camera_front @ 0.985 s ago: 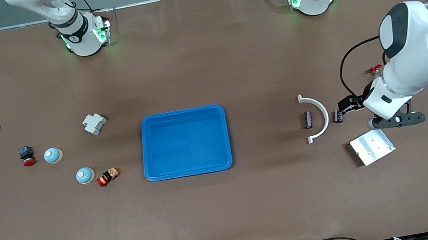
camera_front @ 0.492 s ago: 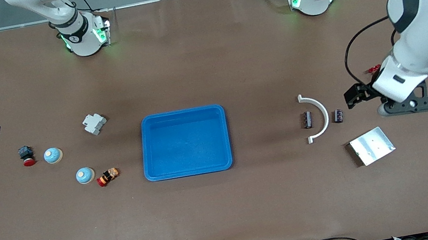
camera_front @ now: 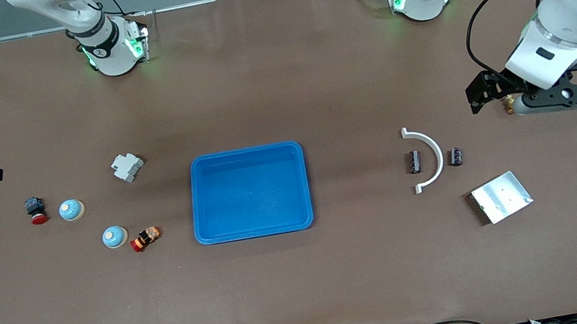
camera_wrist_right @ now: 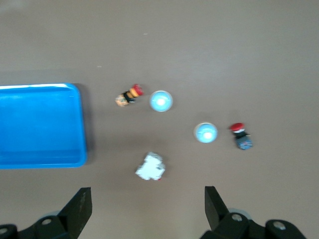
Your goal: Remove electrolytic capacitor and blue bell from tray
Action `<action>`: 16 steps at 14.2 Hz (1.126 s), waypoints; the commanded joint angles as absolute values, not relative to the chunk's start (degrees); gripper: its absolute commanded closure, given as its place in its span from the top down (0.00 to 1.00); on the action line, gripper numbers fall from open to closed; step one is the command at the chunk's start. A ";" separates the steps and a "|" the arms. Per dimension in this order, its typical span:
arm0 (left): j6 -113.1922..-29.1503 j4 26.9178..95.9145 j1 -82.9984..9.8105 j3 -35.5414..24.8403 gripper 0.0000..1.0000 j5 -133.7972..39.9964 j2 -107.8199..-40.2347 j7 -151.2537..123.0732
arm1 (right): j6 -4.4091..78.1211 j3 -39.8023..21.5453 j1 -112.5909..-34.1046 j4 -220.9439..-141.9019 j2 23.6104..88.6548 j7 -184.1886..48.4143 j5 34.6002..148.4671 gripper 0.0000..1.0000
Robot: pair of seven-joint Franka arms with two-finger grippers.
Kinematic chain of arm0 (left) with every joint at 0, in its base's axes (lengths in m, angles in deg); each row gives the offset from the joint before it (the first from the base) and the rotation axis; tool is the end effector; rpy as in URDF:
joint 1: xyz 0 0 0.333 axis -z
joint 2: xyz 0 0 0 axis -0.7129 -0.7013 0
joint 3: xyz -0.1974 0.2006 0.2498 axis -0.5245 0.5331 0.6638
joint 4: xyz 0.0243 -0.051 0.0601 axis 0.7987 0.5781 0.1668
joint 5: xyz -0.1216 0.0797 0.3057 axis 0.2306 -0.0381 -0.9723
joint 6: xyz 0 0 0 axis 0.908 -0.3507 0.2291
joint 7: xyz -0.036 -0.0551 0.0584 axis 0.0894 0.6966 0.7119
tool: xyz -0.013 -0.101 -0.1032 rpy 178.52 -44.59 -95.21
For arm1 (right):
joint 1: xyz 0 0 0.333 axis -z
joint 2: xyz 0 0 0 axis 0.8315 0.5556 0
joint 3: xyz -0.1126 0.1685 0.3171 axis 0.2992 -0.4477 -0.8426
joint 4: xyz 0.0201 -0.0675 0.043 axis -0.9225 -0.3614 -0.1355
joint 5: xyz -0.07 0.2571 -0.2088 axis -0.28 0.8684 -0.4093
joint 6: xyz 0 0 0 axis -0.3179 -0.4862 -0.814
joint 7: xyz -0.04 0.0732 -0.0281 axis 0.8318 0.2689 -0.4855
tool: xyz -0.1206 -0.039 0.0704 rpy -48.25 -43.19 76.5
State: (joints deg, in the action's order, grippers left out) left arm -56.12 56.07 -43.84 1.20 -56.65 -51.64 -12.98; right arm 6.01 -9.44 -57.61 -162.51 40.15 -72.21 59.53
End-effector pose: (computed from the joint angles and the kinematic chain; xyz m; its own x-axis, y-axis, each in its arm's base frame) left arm 0.5250 -0.1194 0.6062 0.9918 -0.1011 0.0778 -0.1020 -0.9947 0.0086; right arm 0.5360 -0.0181 0.6439 0.9978 -0.0450 -0.0490 -0.0486 -0.9960 -0.0748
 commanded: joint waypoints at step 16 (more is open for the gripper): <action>-48.76 52.06 -44.50 -0.03 1.00 -57.74 -49.37 -14.48 | 15.54 -9.57 -56.87 -162.29 41.02 -71.42 58.29 1.00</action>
